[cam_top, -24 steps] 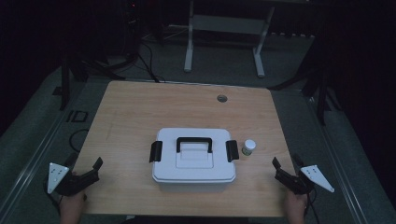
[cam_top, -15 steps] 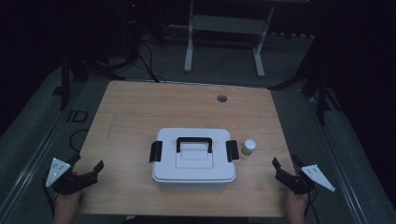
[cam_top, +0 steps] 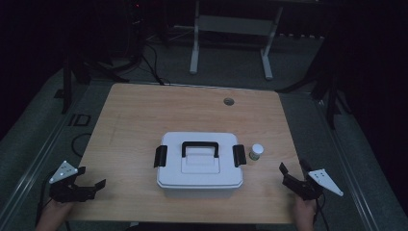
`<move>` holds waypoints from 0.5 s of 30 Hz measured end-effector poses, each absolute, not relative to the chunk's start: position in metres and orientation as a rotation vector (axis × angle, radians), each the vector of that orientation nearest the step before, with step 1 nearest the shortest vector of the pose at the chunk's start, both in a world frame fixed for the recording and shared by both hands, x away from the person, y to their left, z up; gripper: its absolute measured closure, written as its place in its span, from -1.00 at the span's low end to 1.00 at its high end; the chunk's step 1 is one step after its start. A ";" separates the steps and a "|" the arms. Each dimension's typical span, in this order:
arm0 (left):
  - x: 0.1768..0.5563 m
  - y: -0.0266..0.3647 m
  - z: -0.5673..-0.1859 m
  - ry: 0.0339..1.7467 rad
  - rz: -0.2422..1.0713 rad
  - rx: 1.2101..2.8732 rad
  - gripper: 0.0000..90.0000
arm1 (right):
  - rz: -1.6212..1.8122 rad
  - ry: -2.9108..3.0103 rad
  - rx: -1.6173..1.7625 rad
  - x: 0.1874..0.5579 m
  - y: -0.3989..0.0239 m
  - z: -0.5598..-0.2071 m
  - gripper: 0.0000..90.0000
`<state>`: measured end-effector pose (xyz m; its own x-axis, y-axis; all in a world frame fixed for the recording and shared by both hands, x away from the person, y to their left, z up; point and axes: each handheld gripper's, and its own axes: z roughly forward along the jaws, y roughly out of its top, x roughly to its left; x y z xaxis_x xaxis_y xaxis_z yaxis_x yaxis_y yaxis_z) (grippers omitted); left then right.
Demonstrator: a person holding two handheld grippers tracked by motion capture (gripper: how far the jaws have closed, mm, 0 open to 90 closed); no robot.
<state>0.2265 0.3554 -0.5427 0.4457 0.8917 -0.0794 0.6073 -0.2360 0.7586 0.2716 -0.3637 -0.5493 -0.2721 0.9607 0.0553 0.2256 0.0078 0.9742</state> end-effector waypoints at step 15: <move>0.232 0.346 -0.521 1.354 0.263 2.514 -0.99 | 1.318 1.594 1.248 0.272 -0.363 -0.550 -0.69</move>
